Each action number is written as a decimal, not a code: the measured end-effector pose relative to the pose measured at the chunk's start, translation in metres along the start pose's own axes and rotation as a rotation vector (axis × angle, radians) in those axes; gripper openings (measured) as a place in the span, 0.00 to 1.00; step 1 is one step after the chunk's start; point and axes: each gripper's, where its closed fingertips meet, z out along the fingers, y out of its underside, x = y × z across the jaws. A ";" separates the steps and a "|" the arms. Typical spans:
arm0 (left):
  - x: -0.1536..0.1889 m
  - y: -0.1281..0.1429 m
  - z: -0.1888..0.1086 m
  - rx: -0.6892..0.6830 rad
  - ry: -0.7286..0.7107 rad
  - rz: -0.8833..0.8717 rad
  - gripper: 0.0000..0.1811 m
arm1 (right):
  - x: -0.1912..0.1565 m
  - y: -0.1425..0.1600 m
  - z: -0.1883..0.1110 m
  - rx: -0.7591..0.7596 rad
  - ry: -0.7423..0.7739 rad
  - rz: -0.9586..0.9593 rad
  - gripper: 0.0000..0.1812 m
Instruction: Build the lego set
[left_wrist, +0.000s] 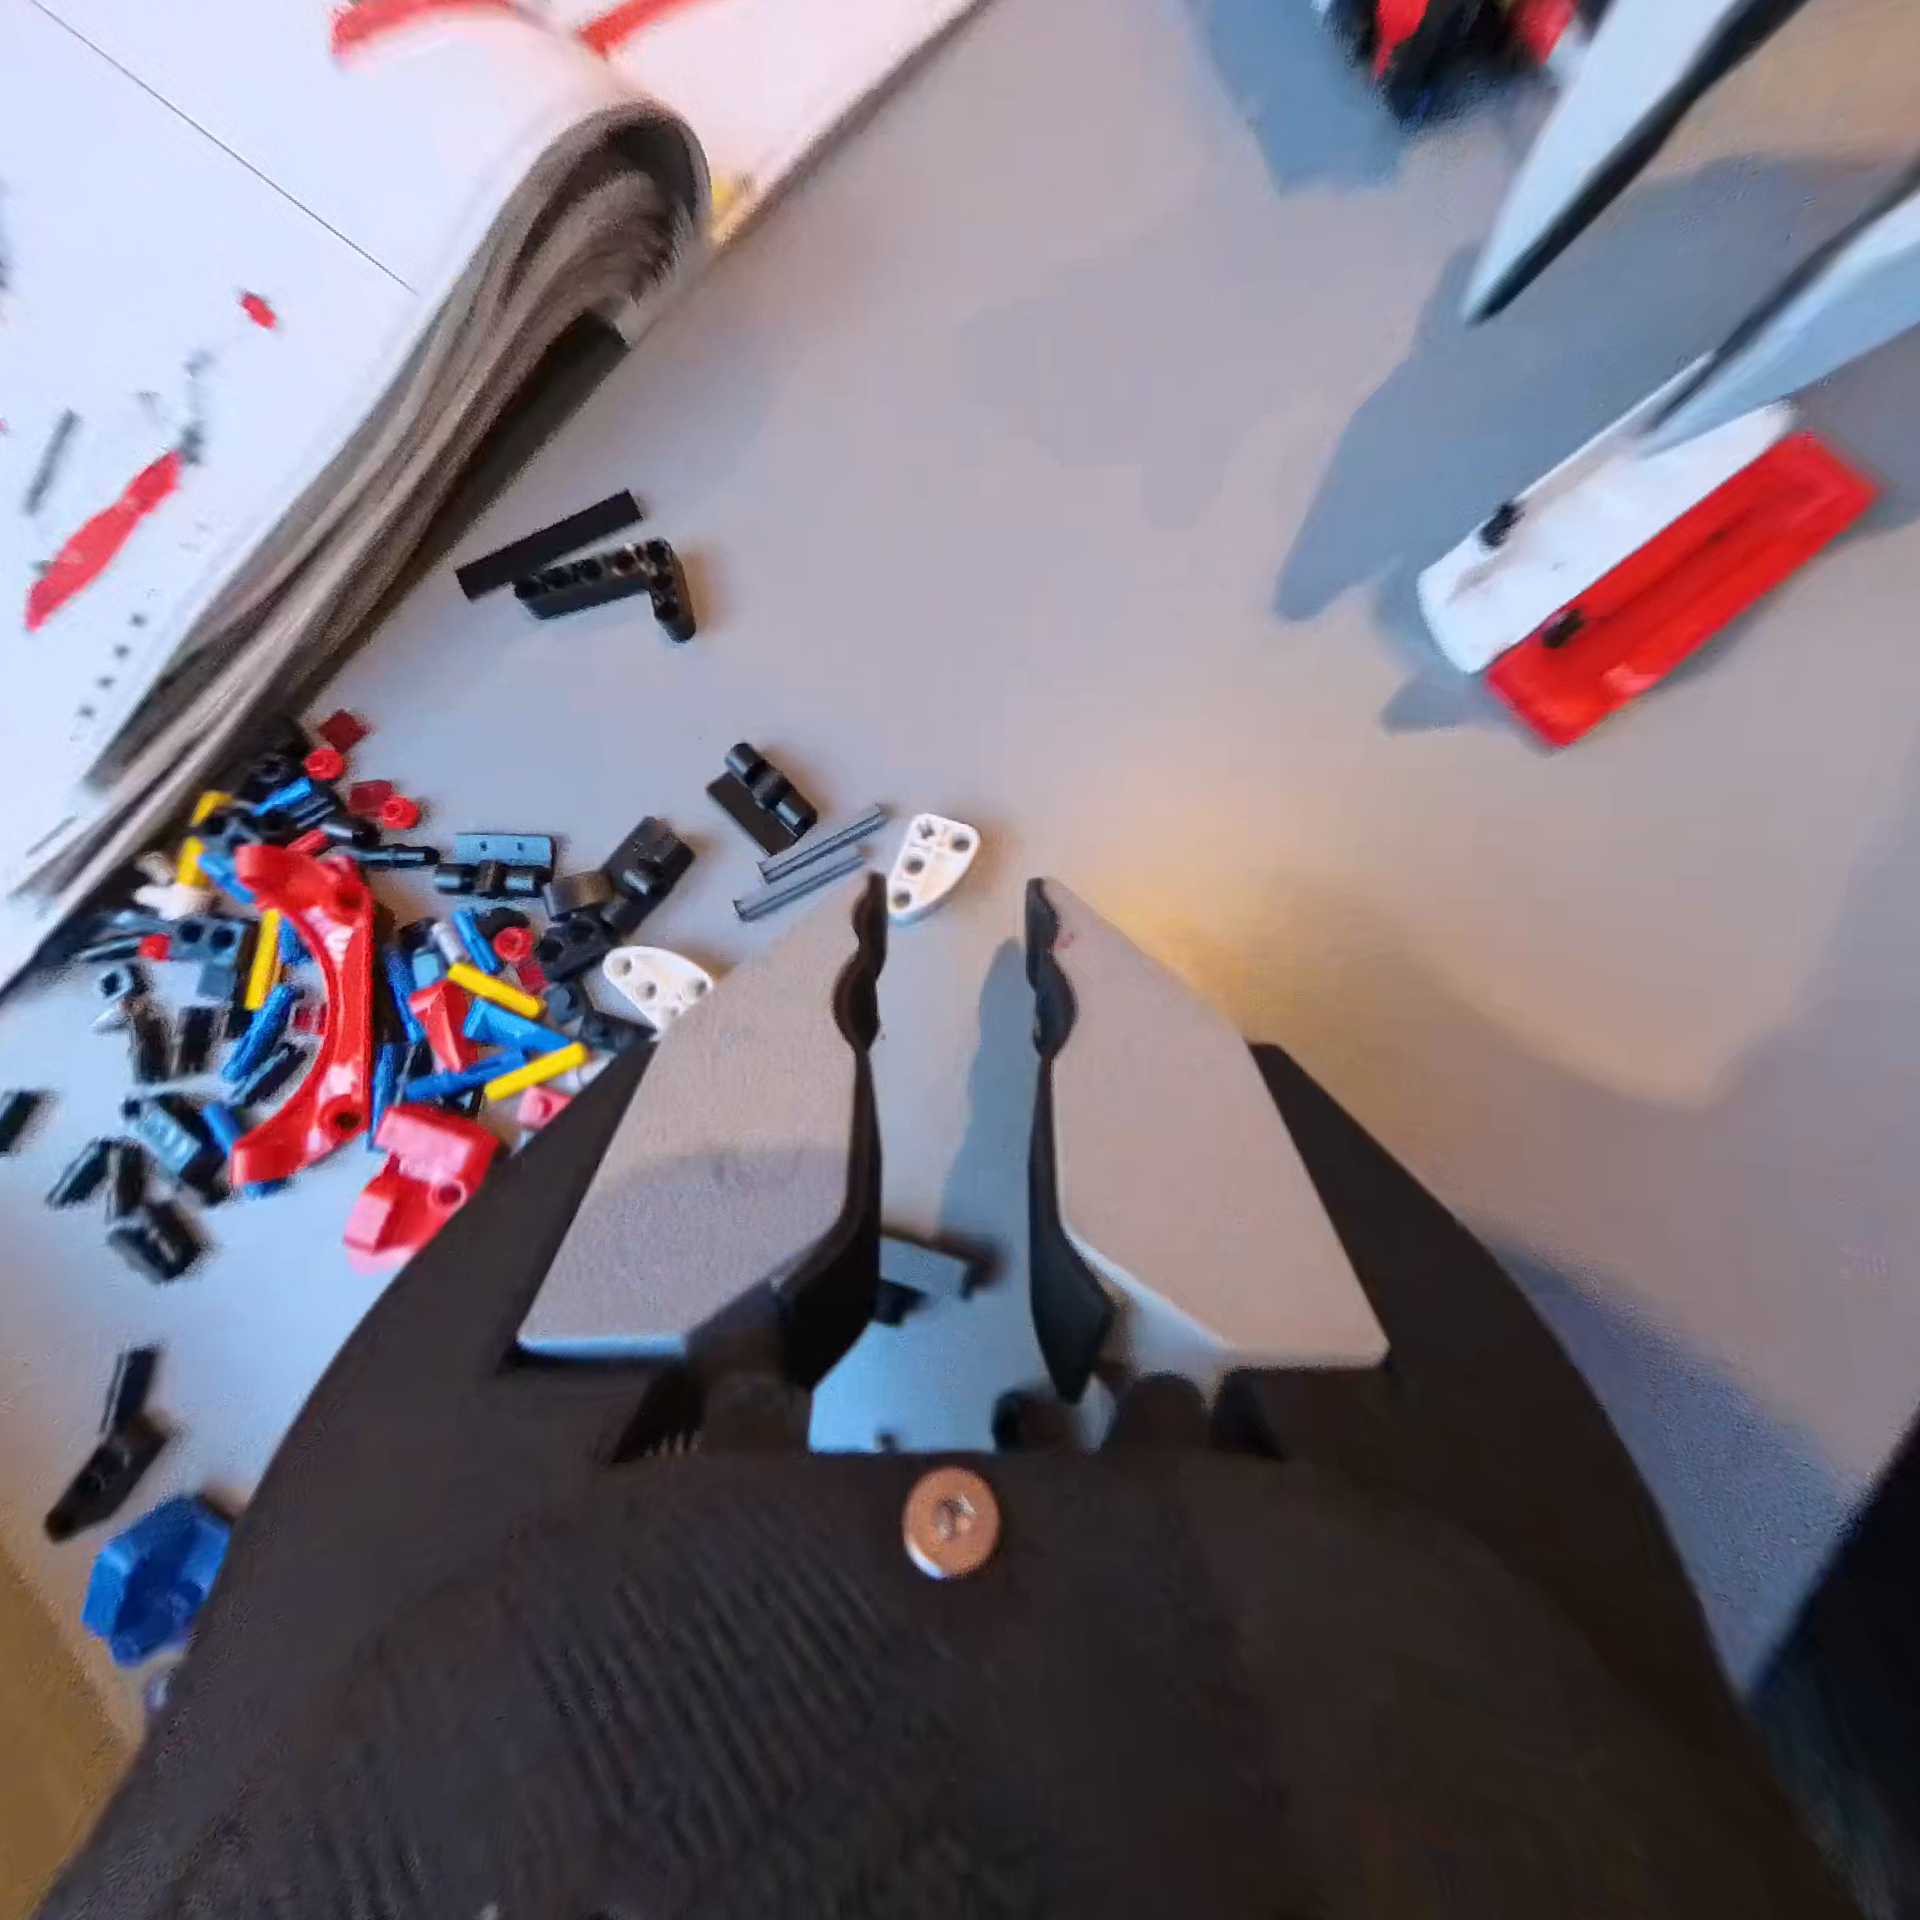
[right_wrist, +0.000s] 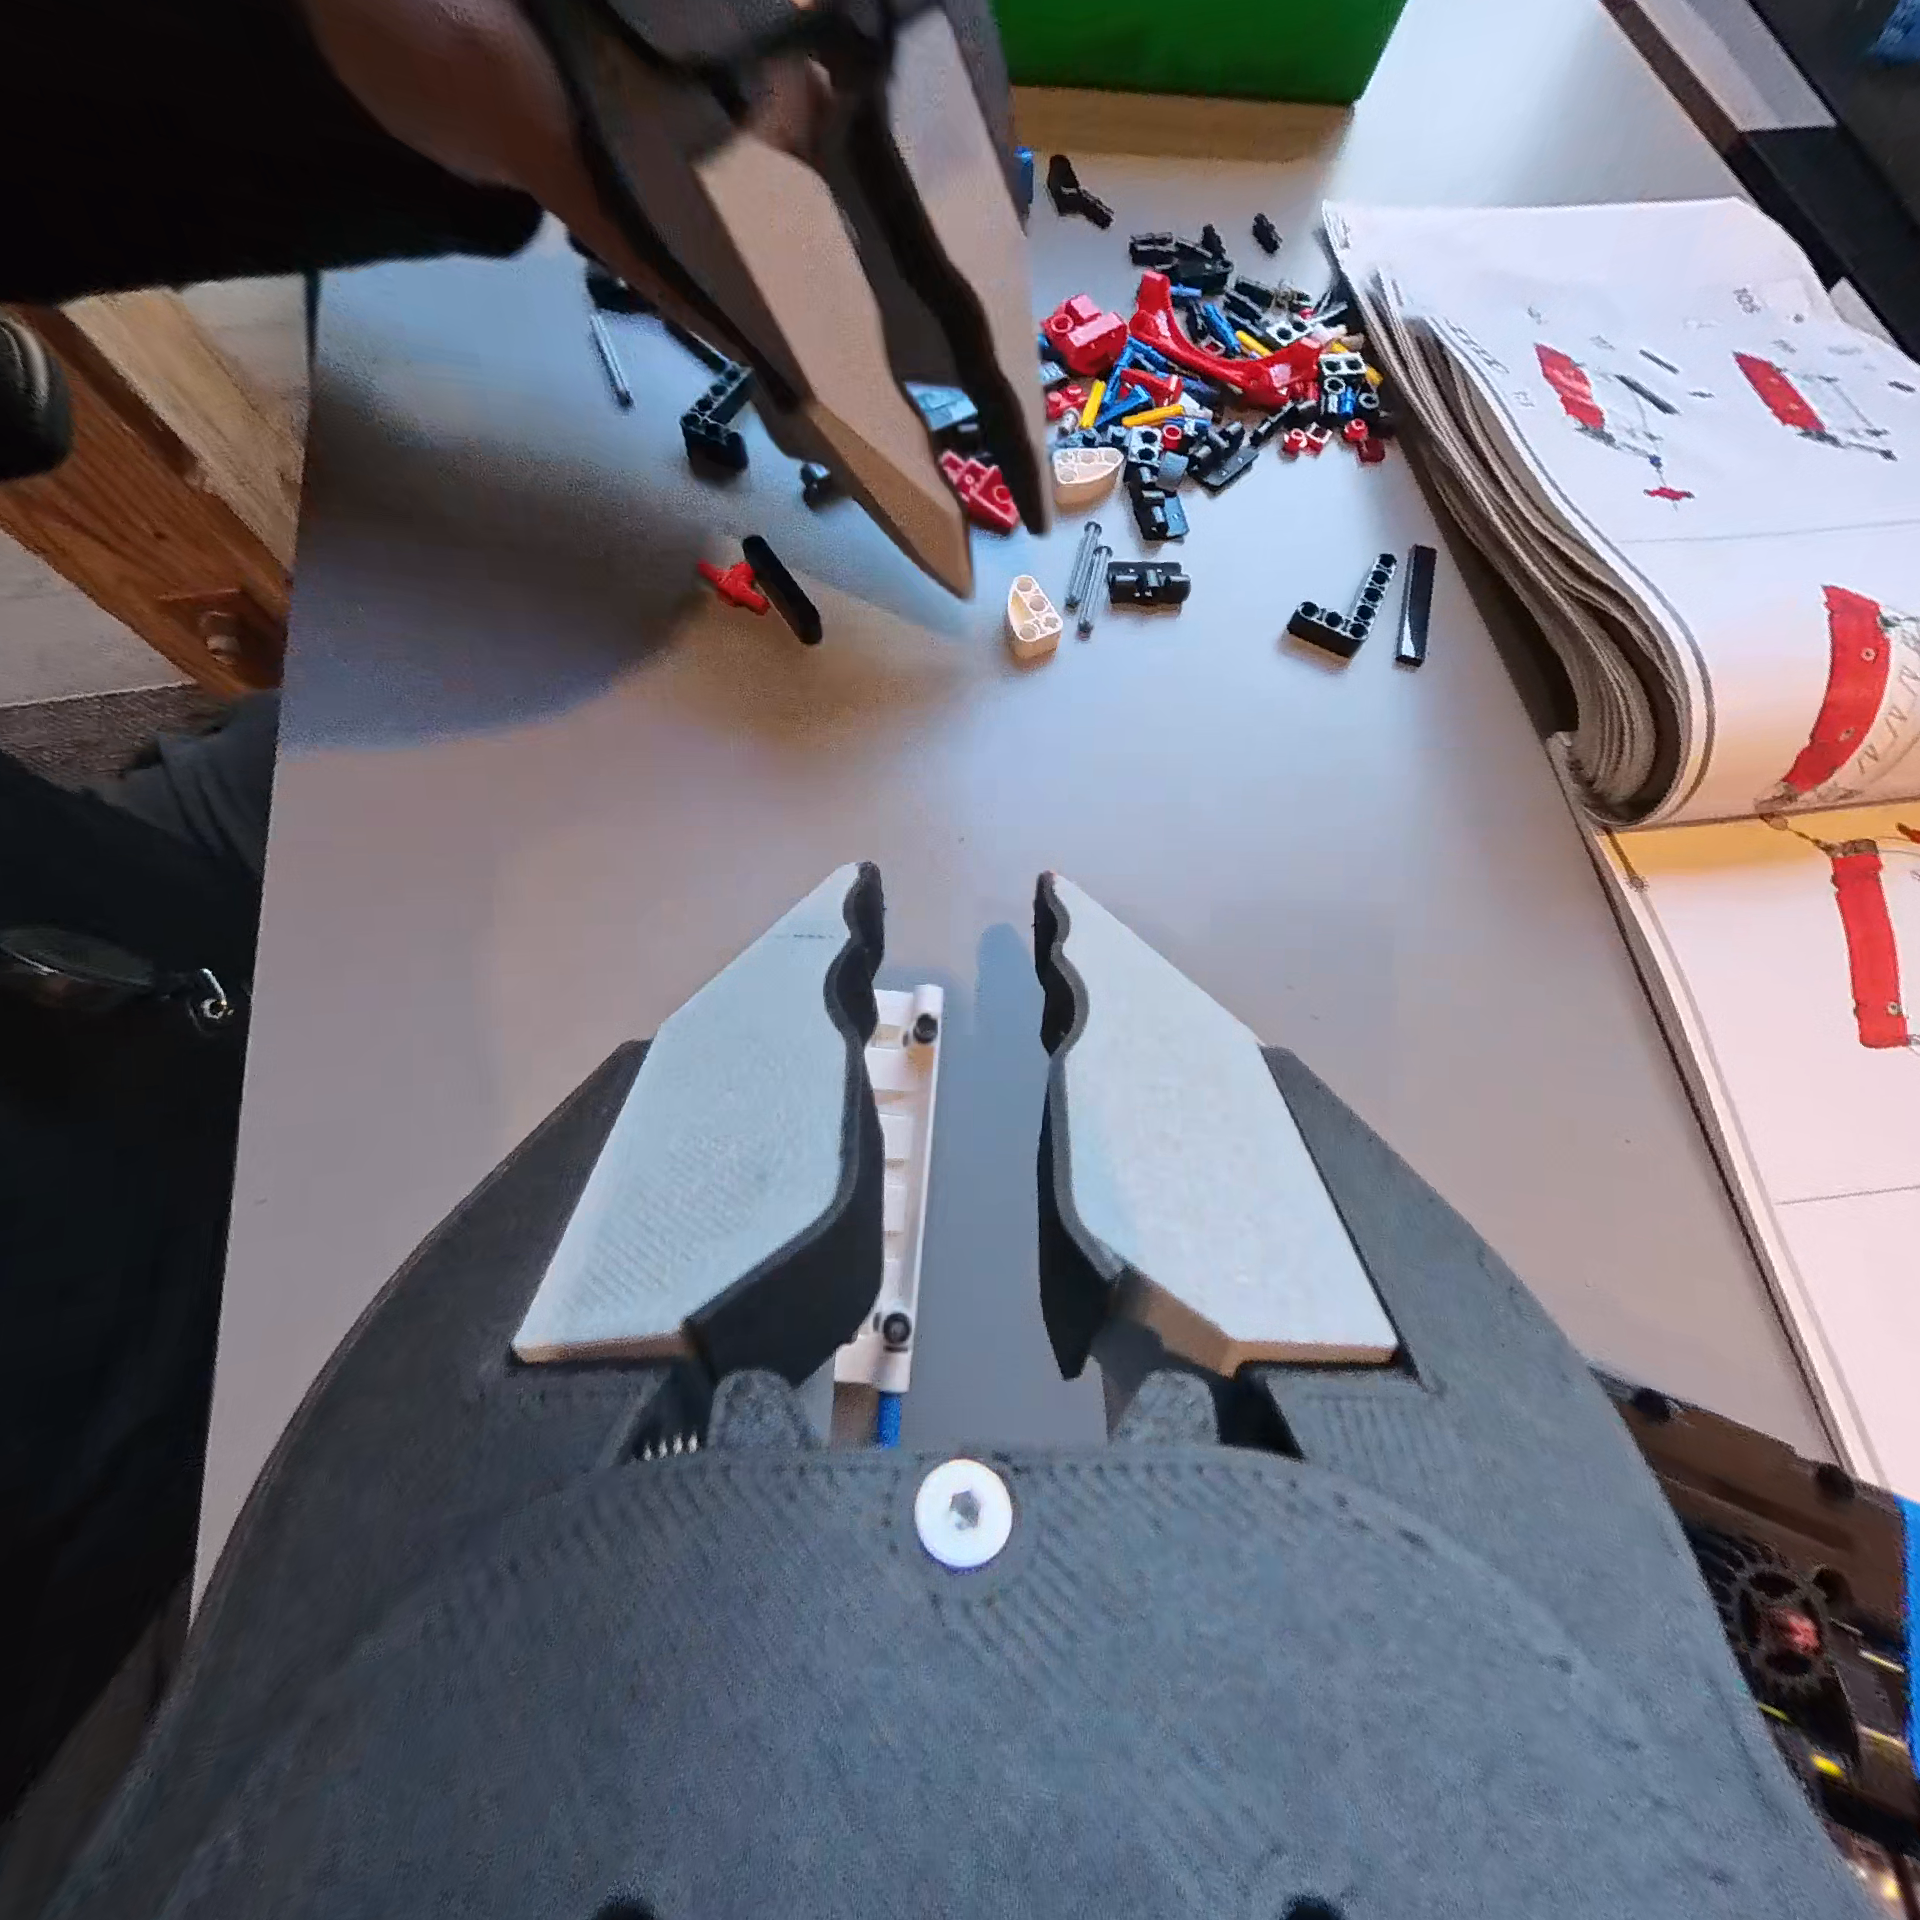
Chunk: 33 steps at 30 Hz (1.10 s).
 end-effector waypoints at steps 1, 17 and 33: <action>-0.004 0.005 0.010 -0.049 -0.003 0.010 0.13 | -0.001 0.000 -0.001 0.005 -0.001 -0.005 0.15; 0.041 -0.021 0.050 -0.010 0.074 -0.055 0.06 | -0.003 -0.001 -0.009 0.045 0.016 -0.015 0.13; 0.015 -0.005 -0.020 0.210 -0.094 -0.207 0.15 | 0.019 -0.018 -0.026 0.199 0.133 0.008 0.13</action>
